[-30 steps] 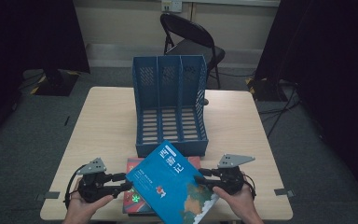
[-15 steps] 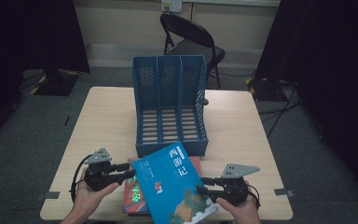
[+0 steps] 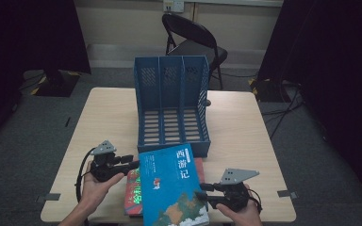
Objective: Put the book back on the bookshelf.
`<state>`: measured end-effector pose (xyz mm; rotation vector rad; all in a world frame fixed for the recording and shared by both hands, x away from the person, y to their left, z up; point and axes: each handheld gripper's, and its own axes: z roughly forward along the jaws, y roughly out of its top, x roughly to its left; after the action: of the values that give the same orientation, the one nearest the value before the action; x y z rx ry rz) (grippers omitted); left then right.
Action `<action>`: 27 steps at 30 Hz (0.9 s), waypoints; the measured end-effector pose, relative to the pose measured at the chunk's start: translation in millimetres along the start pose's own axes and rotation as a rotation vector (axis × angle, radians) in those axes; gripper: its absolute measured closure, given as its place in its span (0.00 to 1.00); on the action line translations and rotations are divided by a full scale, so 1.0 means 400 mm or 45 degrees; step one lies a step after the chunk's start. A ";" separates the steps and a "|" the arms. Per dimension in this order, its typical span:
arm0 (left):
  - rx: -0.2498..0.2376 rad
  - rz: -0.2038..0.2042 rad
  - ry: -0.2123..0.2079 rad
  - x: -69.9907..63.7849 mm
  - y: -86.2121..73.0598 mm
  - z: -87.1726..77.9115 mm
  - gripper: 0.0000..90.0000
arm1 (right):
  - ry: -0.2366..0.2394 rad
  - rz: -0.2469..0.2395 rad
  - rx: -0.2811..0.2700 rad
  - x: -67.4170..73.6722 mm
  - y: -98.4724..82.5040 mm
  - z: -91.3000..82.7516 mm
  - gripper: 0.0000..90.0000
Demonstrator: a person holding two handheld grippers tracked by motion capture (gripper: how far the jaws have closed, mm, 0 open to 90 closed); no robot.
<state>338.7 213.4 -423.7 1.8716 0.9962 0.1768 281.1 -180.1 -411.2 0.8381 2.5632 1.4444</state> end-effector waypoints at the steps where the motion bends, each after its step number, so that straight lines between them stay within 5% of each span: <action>1: 0.000 0.001 -0.015 -0.007 -0.001 -0.006 0.61 | -0.022 -0.020 -0.008 -0.003 0.007 0.003 0.67; 5: -0.022 0.067 -0.031 -0.049 -0.010 -0.029 0.54 | -0.033 0.008 -0.044 -0.047 0.048 0.034 0.61; 11: 0.027 0.057 -0.118 -0.075 -0.025 -0.003 0.47 | -0.039 0.076 -0.049 -0.092 0.064 0.093 0.47; 18: 0.048 0.098 -0.017 -0.090 -0.007 0.015 0.47 | -0.040 0.094 -0.025 -0.079 0.056 0.086 0.48; 27: 0.068 0.111 -0.027 -0.084 0.021 0.048 0.46 | -0.038 0.078 -0.011 -0.022 0.026 0.055 0.48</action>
<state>331.1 175.2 -417.3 1.9631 0.9131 0.1833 299.8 -163.4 -416.6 0.9379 2.5288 1.4471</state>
